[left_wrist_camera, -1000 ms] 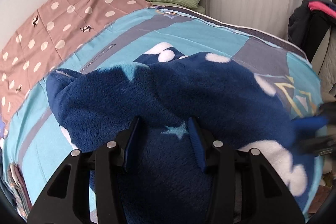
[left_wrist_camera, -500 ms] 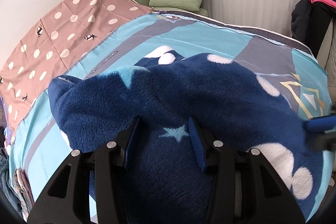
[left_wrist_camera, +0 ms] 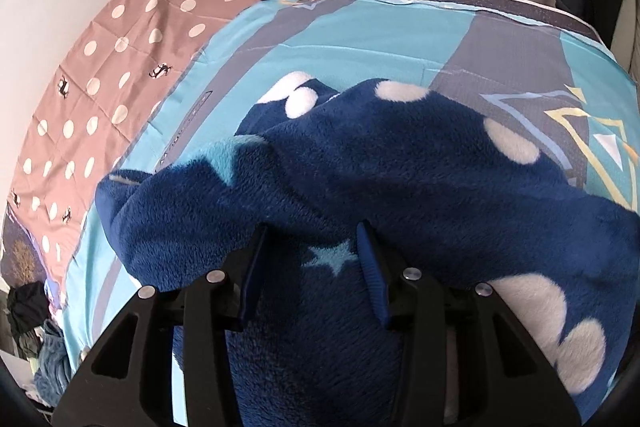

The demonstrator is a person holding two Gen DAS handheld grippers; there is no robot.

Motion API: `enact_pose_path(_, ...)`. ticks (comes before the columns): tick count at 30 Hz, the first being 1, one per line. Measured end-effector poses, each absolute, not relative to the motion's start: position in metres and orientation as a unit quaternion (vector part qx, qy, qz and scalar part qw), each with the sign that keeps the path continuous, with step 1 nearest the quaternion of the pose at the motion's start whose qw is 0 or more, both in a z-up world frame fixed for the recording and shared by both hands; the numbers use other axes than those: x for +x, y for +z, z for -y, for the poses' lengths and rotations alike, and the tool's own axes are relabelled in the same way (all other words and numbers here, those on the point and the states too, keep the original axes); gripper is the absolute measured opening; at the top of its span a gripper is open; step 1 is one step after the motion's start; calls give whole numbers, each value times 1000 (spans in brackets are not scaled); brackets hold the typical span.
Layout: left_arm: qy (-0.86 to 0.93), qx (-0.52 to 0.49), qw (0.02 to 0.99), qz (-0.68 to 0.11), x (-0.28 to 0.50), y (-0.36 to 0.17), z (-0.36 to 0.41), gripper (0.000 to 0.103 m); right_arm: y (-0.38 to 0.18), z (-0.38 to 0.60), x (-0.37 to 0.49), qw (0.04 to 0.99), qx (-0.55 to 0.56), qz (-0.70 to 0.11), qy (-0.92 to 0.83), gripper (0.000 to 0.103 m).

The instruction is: Fold small clothes

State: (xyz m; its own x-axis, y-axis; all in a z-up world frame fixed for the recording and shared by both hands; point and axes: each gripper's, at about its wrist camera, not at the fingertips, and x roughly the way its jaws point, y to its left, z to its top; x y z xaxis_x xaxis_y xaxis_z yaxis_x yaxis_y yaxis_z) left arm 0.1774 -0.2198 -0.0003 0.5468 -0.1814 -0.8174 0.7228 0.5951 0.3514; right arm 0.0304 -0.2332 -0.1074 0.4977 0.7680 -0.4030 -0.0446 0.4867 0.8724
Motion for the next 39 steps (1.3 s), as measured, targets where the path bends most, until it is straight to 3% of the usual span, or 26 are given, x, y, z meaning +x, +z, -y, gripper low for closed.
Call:
enact_pose_path(4, -273, 356, 813, -372, 172, -5, 222, 42, -108, 199, 27, 771, 344, -464, 269, 2)
enact_pose_path(7, -275, 346, 814, -377, 174, -3, 220, 42, -107, 216, 27, 751, 371, -465, 287, 2)
enact_pose_path(12, -279, 339, 813, -381, 177, -3, 218, 42, -99, 242, 21, 744, 460, -378, 303, 3)
enact_pose_path(17, -275, 352, 815, -370, 172, -5, 217, 42, -118, 192, 38, 723, 406, -435, 350, 3)
enact_pose_path(21, -276, 330, 821, -375, 175, -3, 212, 42, -102, 213, 29, 727, 374, -457, 351, 3)
enact_pose_path(25, -278, 328, 824, -369, 174, -3, 210, 42, -58, 252, -12, 834, 255, -407, 272, 18)
enact_pose_path(29, -281, 317, 827, -371, 175, -2, 209, 42, -25, 296, -32, 879, 262, -337, 213, 26)
enact_pose_path(31, -281, 311, 830, -369, 174, -1, 207, 42, -22, 302, -20, 883, 264, -331, 203, 28)
enact_pose_path(33, -284, 299, 834, -366, 174, 2, 202, 43, -31, 301, 10, 877, 250, -365, 188, 39)
enact_pose_path(34, -292, 276, 838, -368, 176, 7, 195, 43, -52, 297, 25, 863, 245, -409, 169, 36)
enact_pose_path(39, -322, 163, 851, -381, 196, 31, 152, 47, -56, 295, 21, 858, 250, -413, 174, 36)
